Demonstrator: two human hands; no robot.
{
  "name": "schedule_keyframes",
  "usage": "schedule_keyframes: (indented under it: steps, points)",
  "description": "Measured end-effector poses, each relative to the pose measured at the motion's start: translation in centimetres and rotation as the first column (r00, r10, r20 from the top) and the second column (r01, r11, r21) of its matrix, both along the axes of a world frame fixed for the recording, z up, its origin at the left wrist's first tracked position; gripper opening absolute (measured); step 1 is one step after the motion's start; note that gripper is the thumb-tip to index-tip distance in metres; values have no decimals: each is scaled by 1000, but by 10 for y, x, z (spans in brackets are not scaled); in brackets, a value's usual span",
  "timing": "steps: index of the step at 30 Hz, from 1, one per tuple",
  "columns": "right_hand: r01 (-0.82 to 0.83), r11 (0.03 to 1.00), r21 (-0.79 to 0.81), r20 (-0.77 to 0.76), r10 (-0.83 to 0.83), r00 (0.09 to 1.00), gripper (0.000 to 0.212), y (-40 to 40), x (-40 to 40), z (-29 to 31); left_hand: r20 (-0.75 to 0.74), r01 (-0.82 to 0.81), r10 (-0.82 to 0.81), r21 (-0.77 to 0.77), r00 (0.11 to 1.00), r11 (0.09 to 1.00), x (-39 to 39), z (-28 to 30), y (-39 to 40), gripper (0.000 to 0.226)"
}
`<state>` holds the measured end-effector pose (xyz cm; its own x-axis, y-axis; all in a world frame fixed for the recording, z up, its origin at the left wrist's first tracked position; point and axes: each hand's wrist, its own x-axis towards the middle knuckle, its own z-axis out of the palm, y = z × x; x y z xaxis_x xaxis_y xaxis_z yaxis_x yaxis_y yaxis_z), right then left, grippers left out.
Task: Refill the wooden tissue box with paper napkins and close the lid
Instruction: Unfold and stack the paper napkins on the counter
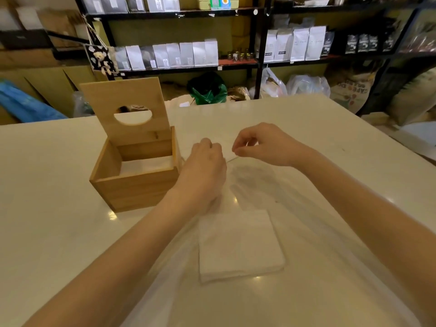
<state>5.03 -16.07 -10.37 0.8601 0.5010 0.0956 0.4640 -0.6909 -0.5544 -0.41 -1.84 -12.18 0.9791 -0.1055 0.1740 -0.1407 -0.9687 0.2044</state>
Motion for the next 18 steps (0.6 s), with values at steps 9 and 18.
schedule_keyframes:
  steps: [9,18]
  points:
    - [-8,970,-245,184,54,981,29,28,75,-24,-145,-224,291,359,946,906,61,-24,-10,42]
    - [-60,894,-444,249,188,950,35,38,99,-50,-143,-277,343,350,929,895,73,-36,-5,34]
